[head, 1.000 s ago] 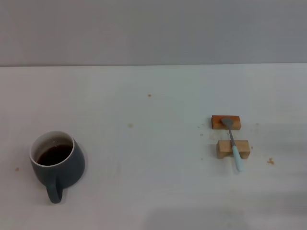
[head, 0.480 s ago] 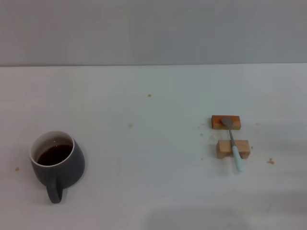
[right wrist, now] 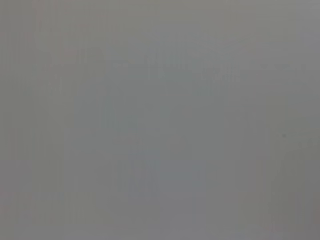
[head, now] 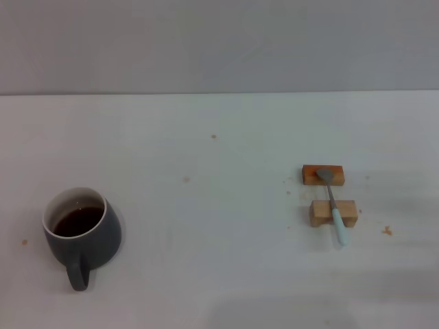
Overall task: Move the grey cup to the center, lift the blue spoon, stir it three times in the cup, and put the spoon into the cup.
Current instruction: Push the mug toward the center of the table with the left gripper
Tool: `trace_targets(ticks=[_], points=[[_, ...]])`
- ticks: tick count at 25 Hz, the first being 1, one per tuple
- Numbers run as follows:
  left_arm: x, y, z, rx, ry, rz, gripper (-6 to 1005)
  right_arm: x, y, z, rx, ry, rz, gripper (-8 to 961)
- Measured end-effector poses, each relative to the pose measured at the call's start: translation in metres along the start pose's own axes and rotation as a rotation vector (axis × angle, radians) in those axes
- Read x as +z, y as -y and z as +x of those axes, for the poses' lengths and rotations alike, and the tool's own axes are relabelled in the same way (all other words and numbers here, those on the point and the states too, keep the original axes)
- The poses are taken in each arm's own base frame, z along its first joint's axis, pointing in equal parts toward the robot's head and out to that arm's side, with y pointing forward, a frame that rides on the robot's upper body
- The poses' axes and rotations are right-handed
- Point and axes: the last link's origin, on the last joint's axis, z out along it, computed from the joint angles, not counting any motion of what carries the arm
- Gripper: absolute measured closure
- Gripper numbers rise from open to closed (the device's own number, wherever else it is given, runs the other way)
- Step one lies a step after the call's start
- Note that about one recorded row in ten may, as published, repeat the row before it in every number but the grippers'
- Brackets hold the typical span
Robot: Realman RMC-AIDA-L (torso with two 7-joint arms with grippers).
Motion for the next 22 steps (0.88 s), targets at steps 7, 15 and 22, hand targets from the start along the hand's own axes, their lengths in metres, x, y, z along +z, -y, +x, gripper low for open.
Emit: trace_targets(ticks=[7, 15, 22], points=[[-0.004, -0.014, -0.004, -0.017, 0.011, -0.067, 504, 0.002, 0.0, -0.001, -0.001, 0.003, -0.003, 665], [0.004, -0.046, 0.001, -0.045, -0.005, -0.182, 772, 0.003, -0.001, -0.001, -0.002, 0.003, -0.005, 664], [0.003, -0.056, 0.0, -0.074, 0.004, -0.223, 981, 0.006, -0.003, -0.002, -0.001, 0.006, -0.012, 663]])
